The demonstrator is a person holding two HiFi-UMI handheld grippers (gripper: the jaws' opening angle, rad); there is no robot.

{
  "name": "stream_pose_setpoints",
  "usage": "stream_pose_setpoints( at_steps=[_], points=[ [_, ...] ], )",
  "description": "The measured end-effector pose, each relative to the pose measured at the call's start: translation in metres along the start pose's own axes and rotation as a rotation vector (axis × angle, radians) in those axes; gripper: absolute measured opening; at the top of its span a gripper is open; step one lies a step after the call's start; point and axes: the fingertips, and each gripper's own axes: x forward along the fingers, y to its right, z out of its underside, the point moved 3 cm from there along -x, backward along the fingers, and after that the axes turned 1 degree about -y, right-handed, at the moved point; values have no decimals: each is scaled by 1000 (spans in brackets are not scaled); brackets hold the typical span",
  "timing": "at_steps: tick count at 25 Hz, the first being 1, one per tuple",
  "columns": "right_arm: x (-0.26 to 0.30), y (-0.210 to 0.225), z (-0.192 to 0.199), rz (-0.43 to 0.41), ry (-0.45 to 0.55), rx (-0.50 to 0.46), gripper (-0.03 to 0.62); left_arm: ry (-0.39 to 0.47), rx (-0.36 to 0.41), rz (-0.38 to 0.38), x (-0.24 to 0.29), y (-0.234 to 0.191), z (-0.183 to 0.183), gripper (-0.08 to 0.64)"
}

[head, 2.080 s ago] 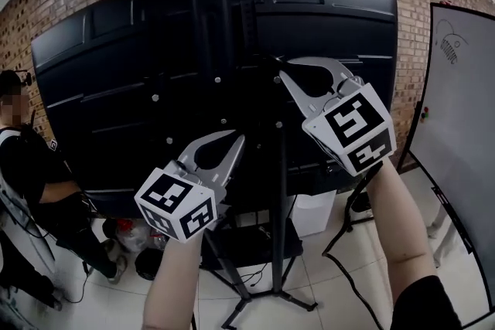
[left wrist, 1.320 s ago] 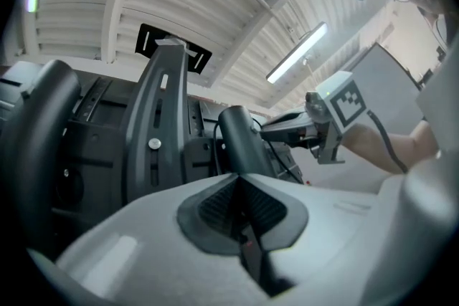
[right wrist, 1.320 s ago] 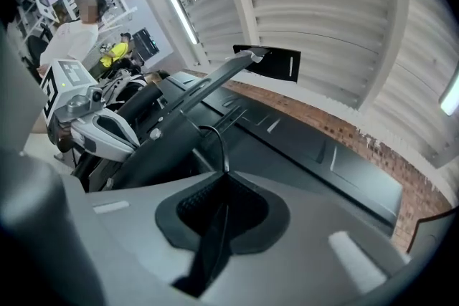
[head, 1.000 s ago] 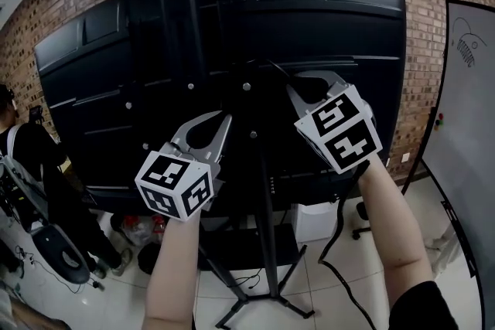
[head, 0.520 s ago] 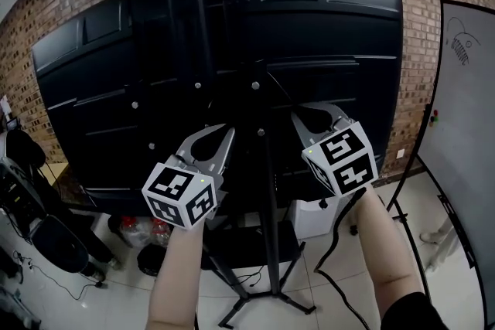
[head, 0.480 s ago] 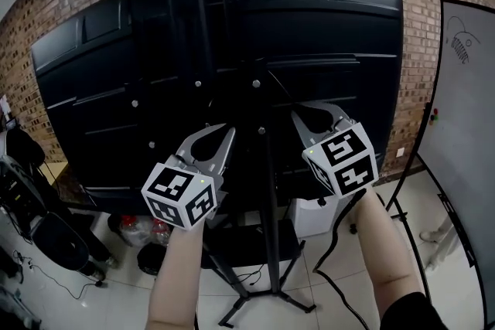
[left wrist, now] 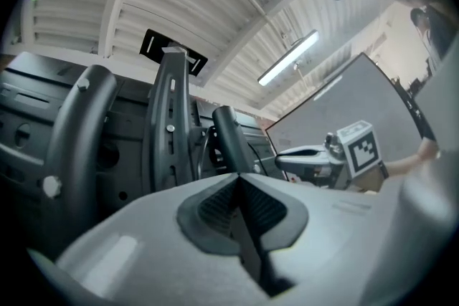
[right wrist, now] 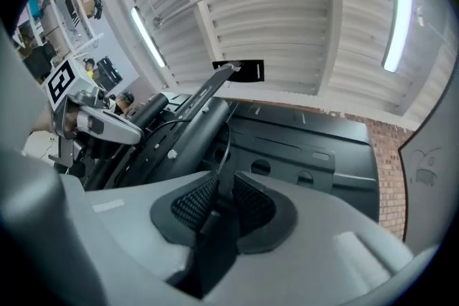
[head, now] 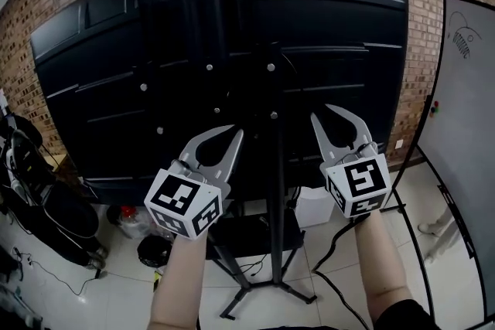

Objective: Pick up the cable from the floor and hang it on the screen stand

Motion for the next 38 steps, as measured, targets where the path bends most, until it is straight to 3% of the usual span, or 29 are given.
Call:
stream_pose_setpoints(
  at_steps=[1,4,9,16,20,25,31,38],
  points=[
    [-8,1,1,17,17,28,87,-7,8,-6,-2,0,3,3],
    [-32,-1,7,59,43,97,89,-9,-5,-10,-9,4,13,3],
    [-57,-19,19,116,75,93,31,1,-14,-26,-22,10,24,3],
    [-80,-61,41,36,48,107,23,-14,-46,-2,-37,40,53,3],
    [-90,-91,58,-7,17,163,15,-34,-107,37,-56,57,72,3],
    [-107,-122,86,-44,-55,217,15,-96,-145,40,-76,76,110,3],
    [-116,-152,115,-83,-123,259,9,-197,-252,53,-83,91,170,3],
    [-125,-168,134,-117,-192,273,8,-228,-292,42,-95,100,189,3]
  ],
)
